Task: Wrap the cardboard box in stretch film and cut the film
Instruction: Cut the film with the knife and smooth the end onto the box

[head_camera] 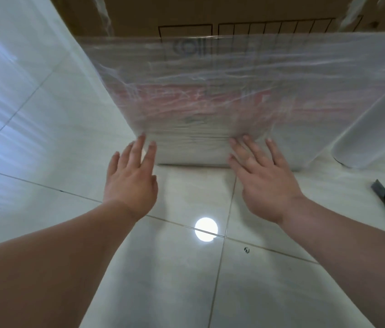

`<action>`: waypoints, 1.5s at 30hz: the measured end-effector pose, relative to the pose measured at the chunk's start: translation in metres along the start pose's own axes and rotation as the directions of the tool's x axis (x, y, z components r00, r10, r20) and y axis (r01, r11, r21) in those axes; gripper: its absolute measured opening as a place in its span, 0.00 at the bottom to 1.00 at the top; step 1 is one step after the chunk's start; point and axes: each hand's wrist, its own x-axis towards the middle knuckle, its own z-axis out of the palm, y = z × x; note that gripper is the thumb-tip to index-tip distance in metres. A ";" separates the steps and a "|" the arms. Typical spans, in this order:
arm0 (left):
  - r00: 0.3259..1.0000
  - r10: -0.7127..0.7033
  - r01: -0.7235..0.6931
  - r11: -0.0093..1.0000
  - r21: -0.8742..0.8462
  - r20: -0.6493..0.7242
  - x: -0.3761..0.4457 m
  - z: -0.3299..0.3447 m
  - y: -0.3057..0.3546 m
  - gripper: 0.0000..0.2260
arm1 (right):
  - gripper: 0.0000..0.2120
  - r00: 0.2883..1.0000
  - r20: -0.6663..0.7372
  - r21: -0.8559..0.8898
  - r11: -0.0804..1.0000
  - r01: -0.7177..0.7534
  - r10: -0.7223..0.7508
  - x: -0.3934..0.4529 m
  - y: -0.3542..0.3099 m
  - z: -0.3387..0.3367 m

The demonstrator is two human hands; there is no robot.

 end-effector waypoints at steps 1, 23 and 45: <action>1.000 -0.026 0.025 0.999 -0.038 -0.002 -0.002 0.003 0.001 0.31 | 0.31 1.000 0.015 0.034 0.999 0.010 -0.011 -0.004 -0.005 0.004; 0.898 0.129 -0.119 0.992 -0.050 0.421 0.061 0.039 0.037 0.25 | 0.27 0.903 0.414 0.322 0.911 -0.260 0.111 0.016 0.010 0.049; 0.880 0.335 -0.349 0.937 0.019 -0.337 0.033 -0.080 0.105 0.32 | 0.25 0.852 -0.418 0.377 0.913 -0.154 0.316 -0.024 0.082 -0.059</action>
